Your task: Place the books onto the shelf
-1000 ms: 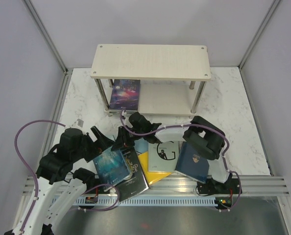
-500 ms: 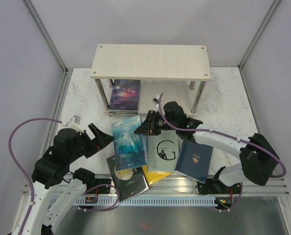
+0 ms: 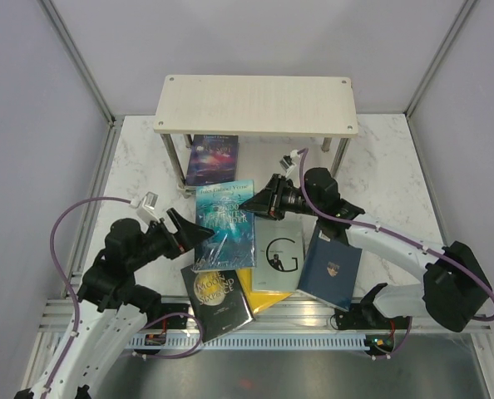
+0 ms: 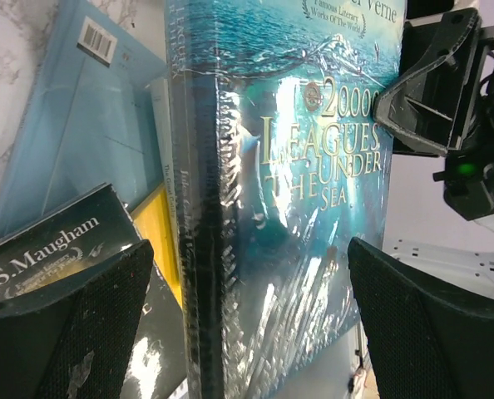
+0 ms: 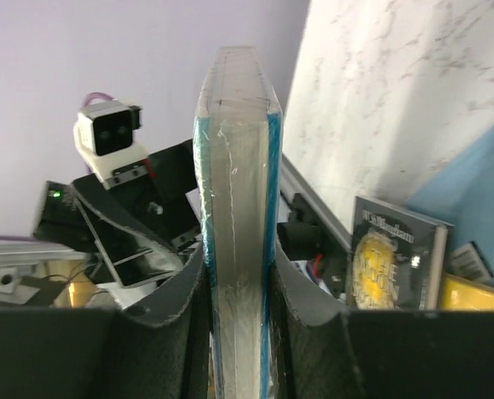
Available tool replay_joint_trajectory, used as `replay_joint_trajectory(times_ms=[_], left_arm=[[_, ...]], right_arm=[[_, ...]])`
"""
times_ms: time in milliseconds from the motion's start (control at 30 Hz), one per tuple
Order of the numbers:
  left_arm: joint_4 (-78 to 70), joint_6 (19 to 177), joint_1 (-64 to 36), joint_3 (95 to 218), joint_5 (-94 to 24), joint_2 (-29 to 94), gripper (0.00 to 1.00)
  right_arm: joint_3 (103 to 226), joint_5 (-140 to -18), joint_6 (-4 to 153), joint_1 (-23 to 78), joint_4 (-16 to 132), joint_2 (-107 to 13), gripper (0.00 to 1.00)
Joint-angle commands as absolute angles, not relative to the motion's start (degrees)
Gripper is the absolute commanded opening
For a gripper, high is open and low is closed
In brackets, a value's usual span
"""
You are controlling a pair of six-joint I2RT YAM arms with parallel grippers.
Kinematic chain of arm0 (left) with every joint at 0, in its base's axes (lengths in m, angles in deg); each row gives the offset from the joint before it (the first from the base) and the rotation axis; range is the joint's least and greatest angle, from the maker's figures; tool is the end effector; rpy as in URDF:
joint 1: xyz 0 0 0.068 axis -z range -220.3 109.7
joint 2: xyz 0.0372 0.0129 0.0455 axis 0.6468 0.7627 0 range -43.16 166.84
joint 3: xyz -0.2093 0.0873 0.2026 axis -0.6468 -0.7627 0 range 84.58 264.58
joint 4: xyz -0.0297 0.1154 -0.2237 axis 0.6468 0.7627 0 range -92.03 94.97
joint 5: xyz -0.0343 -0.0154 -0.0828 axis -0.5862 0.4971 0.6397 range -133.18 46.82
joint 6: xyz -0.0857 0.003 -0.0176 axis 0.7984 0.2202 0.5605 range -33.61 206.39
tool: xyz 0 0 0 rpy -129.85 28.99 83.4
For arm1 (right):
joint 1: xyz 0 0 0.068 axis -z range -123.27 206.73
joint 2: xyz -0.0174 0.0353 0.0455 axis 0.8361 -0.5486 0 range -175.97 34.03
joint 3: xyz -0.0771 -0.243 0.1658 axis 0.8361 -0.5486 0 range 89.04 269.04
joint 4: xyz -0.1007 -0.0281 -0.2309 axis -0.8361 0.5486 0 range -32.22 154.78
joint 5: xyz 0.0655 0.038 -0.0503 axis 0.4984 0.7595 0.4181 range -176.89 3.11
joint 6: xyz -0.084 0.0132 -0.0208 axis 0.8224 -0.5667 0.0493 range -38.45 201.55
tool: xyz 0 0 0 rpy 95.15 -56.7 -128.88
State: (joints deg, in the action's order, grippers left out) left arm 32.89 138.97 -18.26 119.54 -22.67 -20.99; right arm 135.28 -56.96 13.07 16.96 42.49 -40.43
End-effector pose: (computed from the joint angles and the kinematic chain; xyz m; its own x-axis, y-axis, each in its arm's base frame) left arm 0.0815 -0.0624 0.2809 -0.7302 -0.5069 -0.4581 0.1190 0.5658 -0.8159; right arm 0.2174 0.2312 0.3083 -0.9266 0.2778 -0.2536 -0.1804 0.2633 0.9477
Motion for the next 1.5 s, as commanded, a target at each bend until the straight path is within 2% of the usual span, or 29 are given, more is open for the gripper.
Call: replay_joint_trajectory(times_ms=[0, 133, 167, 200, 267, 333, 433, 600, 667, 700, 733, 767, 800, 867, 1000, 1067, 1233, 1467], left_arm=[[24.6, 141.7, -18.3, 118.9, -19.3, -20.9, 1.0], [23.6, 142.4, -18.3, 118.9, -19.1, -21.1, 0.97], [22.8, 142.7, -18.3, 118.7, -18.5, -21.6, 0.88], [22.1, 143.2, -18.3, 118.3, -18.3, -22.0, 0.63], [18.8, 145.0, -18.3, 117.6, -17.1, -23.1, 0.54], [15.7, 147.5, -18.3, 116.1, -15.9, -23.8, 0.55], [8.1, 151.6, -18.3, 113.0, -12.7, -24.4, 0.64], [-5.2, 157.5, -18.3, 108.1, -7.1, -22.5, 0.63], [-5.7, 157.4, -18.3, 108.1, -6.6, -22.0, 0.45], [-5.6, 157.1, -18.3, 108.5, -6.7, -21.3, 0.21], [-5.4, 156.8, -18.3, 108.7, -6.8, -21.0, 0.09], [-4.8, 156.6, -18.3, 108.9, -6.9, -20.7, 0.02], [-4.2, 156.3, -18.3, 109.6, -7.5, -20.5, 0.02], [-2.6, 154.8, -18.3, 110.2, -10.0, -20.6, 0.02], [0.6, 152.1, -18.4, 113.8, -13.9, -19.5, 0.02], [-0.1, 151.9, -18.4, 115.0, -14.4, -17.6, 0.02], [-1.1, 151.7, -18.4, 116.7, -16.8, -14.8, 0.02], [1.7, 147.2, -18.6, 122.4, -18.2, -9.9, 0.02]], right_arm=[[135.0, -52.3, 1.1, 16.8, 21.5, -37.9, 0.0], [131.9, -50.2, -4.8, 16.9, 12.4, -40.6, 0.0], [131.1, -50.1, -6.2, 16.8, 7.7, -41.1, 0.0], [129.7, -50.0, -7.8, 16.8, 5.5, -41.6, 0.0], [128.7, -50.0, -10.3, 16.8, 1.3, -42.9, 0.0], [127.8, -50.3, -10.9, 16.8, 0.2, -43.5, 0.0], [127.4, -50.3, -11.4, 16.7, -1.5, -44.5, 0.0], [128.3, -50.3, -12.2, 16.7, -3.4, -45.9, 0.0], [128.5, -50.2, -12.1, 16.7, -3.4, -46.0, 0.0], [128.6, -50.2, -12.1, 16.7, -3.4, -46.2, 0.0], [128.5, -50.2, -12.1, 16.7, -3.4, -46.3, 0.0], [128.4, -50.2, -12.1, 16.7, -3.2, -46.3, 0.0], [128.2, -50.0, -12.1, 16.7, -3.0, -46.3, 0.0], [127.7, -49.8, -12.0, 16.7, -1.8, -46.2, 0.06], [124.4, -50.2, -12.5, 16.6, -1.8, -44.9, 0.43], [123.2, -50.5, -12.7, 16.2, -1.7, -44.2, 0.55], [123.3, -51.3, -12.2, 13.8, 0.6, -42.3, 0.55], [124.0, -52.3, -9.3, 11.6, 7.8, -38.4, 0.47]])
